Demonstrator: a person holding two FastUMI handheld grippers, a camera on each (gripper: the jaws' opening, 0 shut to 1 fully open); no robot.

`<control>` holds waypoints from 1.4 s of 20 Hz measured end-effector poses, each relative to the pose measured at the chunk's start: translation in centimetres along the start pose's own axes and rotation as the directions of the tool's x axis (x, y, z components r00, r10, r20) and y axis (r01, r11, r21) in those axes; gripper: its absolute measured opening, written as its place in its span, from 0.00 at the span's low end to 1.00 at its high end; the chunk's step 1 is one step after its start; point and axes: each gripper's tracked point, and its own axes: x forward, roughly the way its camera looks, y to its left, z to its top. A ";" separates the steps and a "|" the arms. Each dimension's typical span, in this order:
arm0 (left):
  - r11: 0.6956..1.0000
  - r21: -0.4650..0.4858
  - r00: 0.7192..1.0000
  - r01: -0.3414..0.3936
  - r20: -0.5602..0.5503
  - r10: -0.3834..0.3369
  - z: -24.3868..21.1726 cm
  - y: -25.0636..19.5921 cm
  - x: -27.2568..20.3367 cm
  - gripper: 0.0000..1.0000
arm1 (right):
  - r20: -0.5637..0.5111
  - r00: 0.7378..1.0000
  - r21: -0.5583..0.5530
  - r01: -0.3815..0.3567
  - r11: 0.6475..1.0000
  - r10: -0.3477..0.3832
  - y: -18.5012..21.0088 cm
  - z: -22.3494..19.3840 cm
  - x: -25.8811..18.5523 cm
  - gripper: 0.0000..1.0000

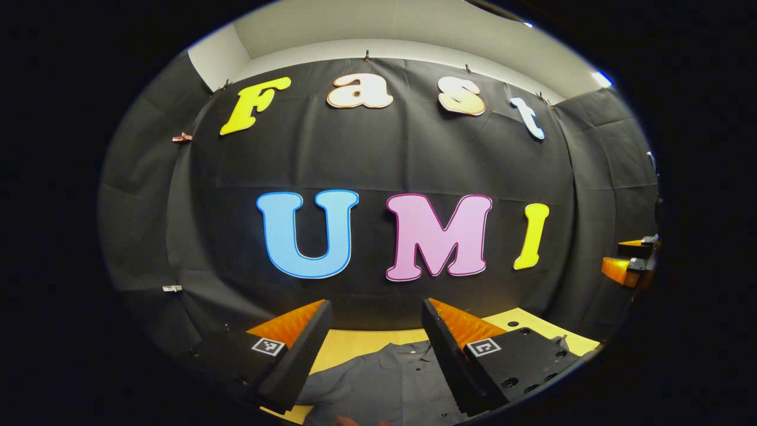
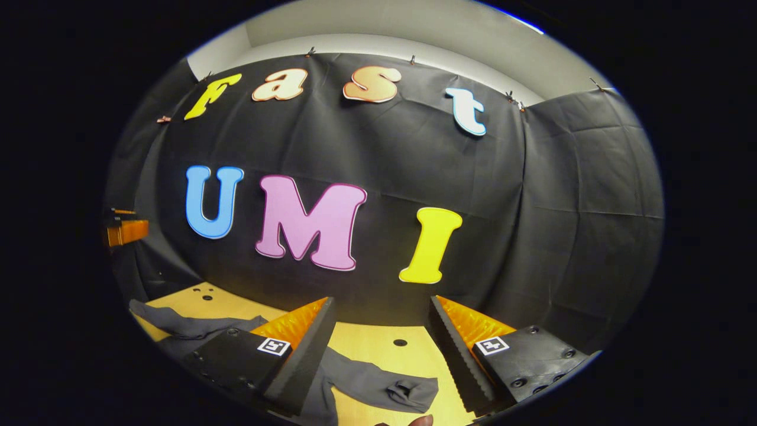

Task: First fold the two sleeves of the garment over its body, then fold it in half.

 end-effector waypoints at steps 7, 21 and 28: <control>1.000 0.018 0.999 -0.009 -0.032 0.010 -0.6 -1.6 0.4 0.96 | -0.147 0.989 -0.059 0.000 0.998 -0.009 -2.4 -9.8 3.6 0.97; 0.988 -0.050 0.975 -0.149 -0.176 0.138 -4.3 -0.6 1.2 0.96 | -0.472 0.880 0.059 -0.028 0.998 0.053 -4.3 -29.0 8.8 0.98; 0.975 -0.013 0.956 -0.223 -0.198 0.217 -4.7 1.0 0.4 0.96 | -0.572 0.819 0.102 0.017 0.995 0.045 -5.6 -35.2 9.2 0.98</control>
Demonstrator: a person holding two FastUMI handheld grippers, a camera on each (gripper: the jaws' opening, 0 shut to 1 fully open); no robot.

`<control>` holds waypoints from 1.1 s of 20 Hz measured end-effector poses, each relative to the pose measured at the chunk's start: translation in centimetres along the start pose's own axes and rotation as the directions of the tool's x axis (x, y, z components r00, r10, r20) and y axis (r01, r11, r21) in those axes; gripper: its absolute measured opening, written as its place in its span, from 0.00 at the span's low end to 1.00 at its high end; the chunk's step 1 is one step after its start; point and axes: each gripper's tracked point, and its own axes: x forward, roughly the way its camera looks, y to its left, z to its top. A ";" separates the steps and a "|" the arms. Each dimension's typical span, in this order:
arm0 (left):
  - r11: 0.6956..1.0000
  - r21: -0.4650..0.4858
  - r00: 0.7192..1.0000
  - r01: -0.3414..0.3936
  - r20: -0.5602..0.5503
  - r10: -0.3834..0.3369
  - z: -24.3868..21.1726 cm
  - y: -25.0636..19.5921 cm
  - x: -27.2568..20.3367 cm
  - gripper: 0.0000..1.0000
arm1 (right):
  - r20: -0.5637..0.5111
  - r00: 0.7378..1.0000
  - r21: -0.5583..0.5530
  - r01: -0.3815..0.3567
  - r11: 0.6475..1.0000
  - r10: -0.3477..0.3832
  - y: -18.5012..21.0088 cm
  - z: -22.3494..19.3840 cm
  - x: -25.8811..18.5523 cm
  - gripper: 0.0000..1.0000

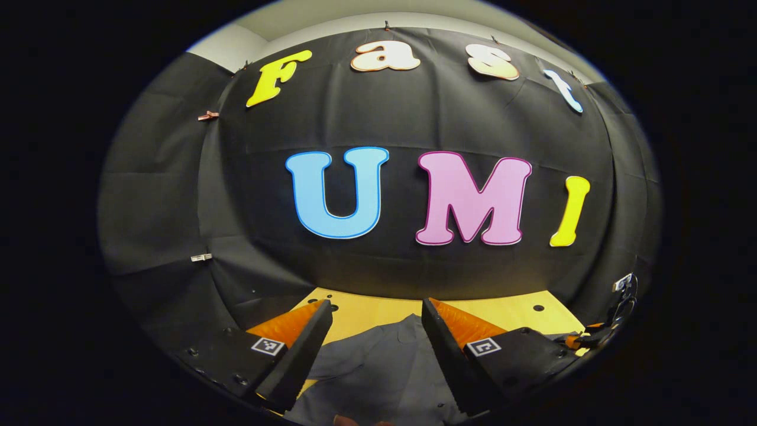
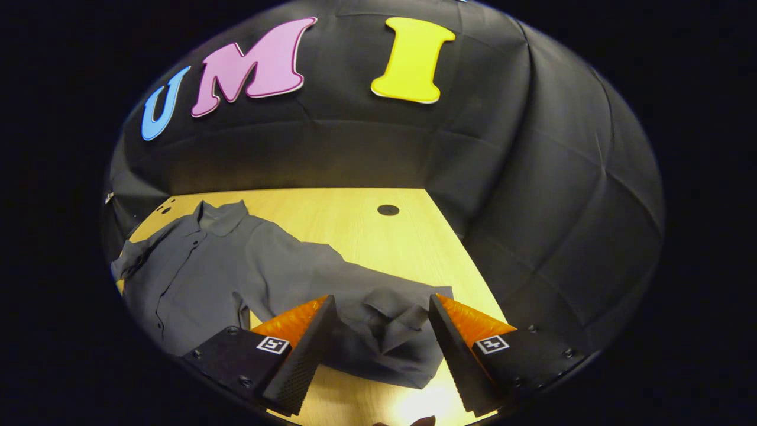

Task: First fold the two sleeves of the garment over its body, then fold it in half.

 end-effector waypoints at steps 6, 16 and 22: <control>0.999 0.021 0.999 -0.029 -0.021 0.030 -0.8 0.1 -1.0 0.96 | -0.066 0.998 0.021 -0.024 0.999 0.025 0.4 -2.7 1.8 0.98; 0.996 0.025 0.995 -0.087 -0.040 0.088 -1.6 0.9 -2.2 0.96 | -0.201 0.978 -0.038 -0.065 0.997 0.056 1.8 -7.1 4.5 0.99; 0.992 0.034 0.990 -0.123 -0.059 0.125 -3.2 3.3 -3.4 0.95 | -0.215 0.975 0.092 -0.036 0.995 0.055 1.5 -6.4 4.8 0.27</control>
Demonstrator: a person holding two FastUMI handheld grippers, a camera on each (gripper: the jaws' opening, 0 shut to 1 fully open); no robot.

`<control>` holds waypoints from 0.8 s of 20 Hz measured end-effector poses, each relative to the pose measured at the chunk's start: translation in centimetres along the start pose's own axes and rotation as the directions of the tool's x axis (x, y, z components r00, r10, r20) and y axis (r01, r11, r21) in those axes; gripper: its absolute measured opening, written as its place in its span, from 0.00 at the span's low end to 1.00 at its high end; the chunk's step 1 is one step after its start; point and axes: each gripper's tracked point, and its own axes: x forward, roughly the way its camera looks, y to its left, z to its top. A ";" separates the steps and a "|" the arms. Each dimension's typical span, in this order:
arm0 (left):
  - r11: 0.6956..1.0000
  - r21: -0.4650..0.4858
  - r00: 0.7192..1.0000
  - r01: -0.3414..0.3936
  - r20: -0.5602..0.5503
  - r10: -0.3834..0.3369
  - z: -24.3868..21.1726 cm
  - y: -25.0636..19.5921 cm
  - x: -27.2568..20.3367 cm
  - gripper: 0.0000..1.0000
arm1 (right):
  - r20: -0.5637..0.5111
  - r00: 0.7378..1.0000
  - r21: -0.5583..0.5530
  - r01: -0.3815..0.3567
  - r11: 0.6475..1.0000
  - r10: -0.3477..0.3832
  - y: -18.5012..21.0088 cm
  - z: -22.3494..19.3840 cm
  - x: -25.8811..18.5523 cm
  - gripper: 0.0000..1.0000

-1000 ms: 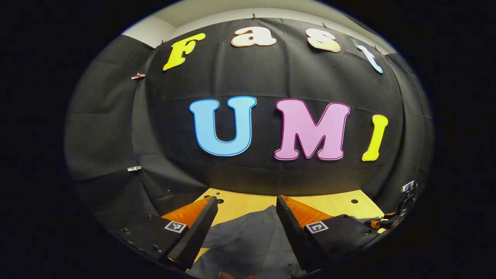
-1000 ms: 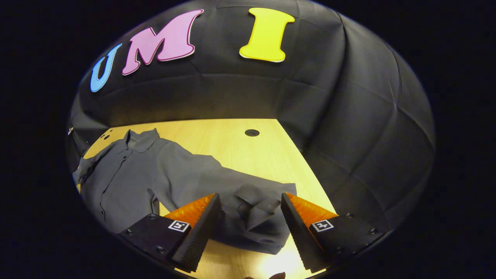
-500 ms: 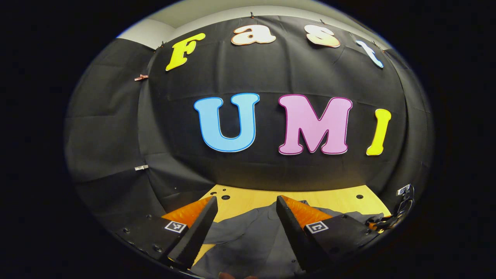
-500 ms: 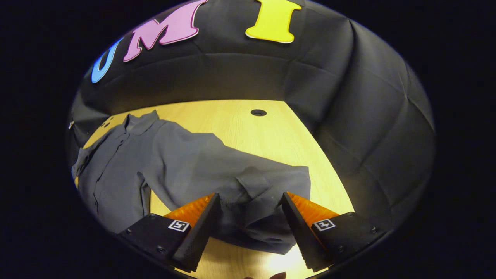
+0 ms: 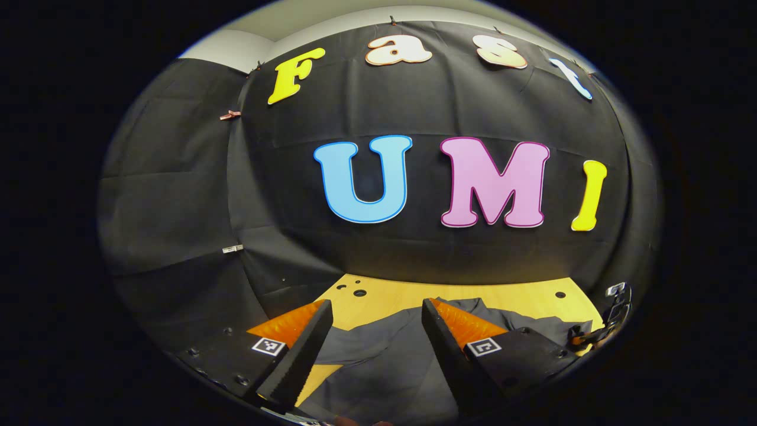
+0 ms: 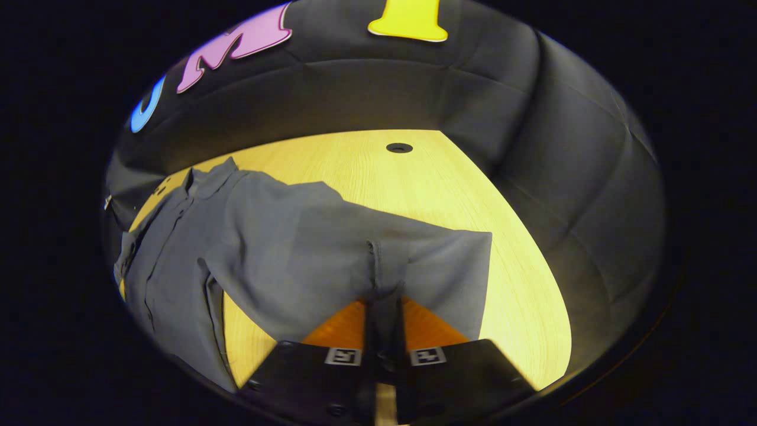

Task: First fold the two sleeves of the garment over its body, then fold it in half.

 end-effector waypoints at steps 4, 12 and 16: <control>1.000 0.003 1.000 -0.001 0.003 0.001 -1.0 3.6 1.0 0.96 | 0.128 0.991 0.042 0.036 0.998 -0.041 -0.1 4.3 -3.8 0.08; 0.998 -0.035 0.998 0.046 0.034 -0.045 -4.1 12.6 3.7 0.97 | 0.365 0.931 0.035 -0.023 0.999 0.009 6.5 14.3 -14.5 0.08; 0.999 -0.031 0.999 0.033 0.023 -0.032 -7.3 17.7 5.7 0.97 | 0.453 0.888 -0.015 -0.076 0.997 0.074 13.0 17.5 -19.6 0.08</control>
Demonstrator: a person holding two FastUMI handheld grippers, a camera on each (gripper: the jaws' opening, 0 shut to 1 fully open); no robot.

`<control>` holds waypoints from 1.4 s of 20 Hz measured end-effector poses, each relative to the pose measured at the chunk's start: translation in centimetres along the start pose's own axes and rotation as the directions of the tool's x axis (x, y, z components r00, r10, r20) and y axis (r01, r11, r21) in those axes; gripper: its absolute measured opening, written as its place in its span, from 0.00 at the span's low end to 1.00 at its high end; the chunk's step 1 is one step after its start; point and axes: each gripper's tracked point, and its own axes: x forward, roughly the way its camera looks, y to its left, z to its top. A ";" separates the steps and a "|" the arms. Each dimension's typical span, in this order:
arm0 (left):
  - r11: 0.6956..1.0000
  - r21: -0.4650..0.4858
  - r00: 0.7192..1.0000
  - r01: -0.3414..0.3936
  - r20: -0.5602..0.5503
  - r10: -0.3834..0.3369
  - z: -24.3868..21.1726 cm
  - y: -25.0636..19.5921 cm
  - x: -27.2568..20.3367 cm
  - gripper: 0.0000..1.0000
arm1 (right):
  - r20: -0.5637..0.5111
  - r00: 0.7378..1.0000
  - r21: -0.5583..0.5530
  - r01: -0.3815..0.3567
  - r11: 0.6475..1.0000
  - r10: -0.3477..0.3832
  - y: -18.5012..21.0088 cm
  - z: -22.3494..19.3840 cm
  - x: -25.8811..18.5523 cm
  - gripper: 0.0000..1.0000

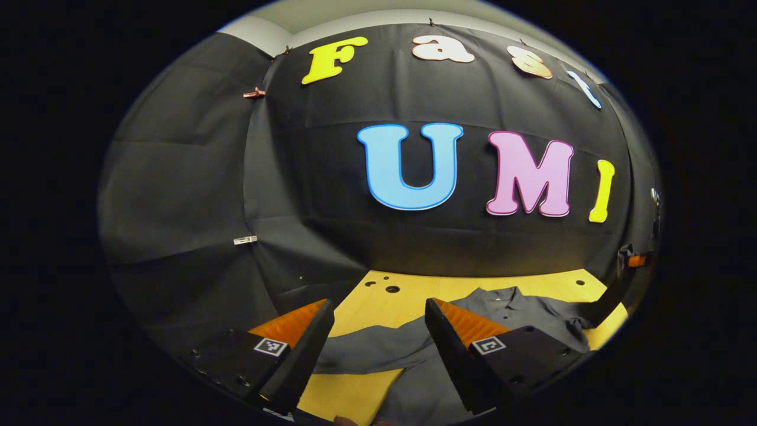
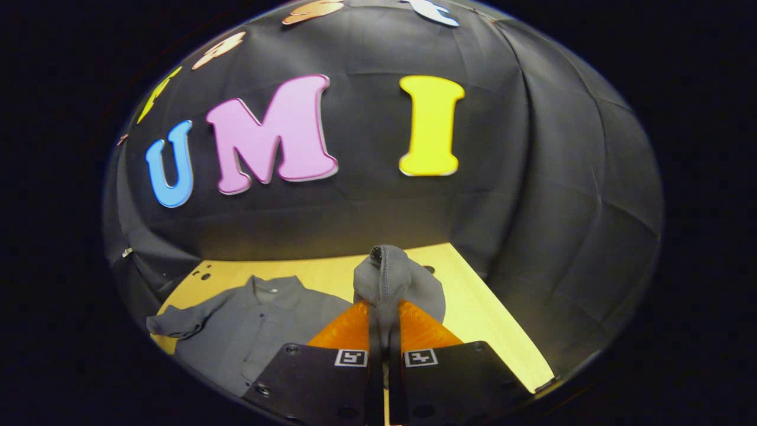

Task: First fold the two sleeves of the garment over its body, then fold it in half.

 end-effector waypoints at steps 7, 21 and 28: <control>0.999 0.013 0.999 -0.030 -0.041 0.031 -6.1 8.5 2.4 0.97 | 0.048 0.987 -0.055 -0.148 0.987 0.151 13.3 1.2 -2.4 0.08; 0.998 0.050 0.958 -0.038 -0.283 0.051 -19.6 16.6 10.3 0.98 | -0.051 0.957 -0.121 -0.291 0.949 0.287 29.6 -5.5 -0.7 0.08; 0.997 0.048 0.922 -0.056 -0.381 0.070 -23.3 18.1 12.9 0.98 | -0.123 0.940 -0.113 -0.331 0.937 0.318 33.8 -9.1 0.0 0.08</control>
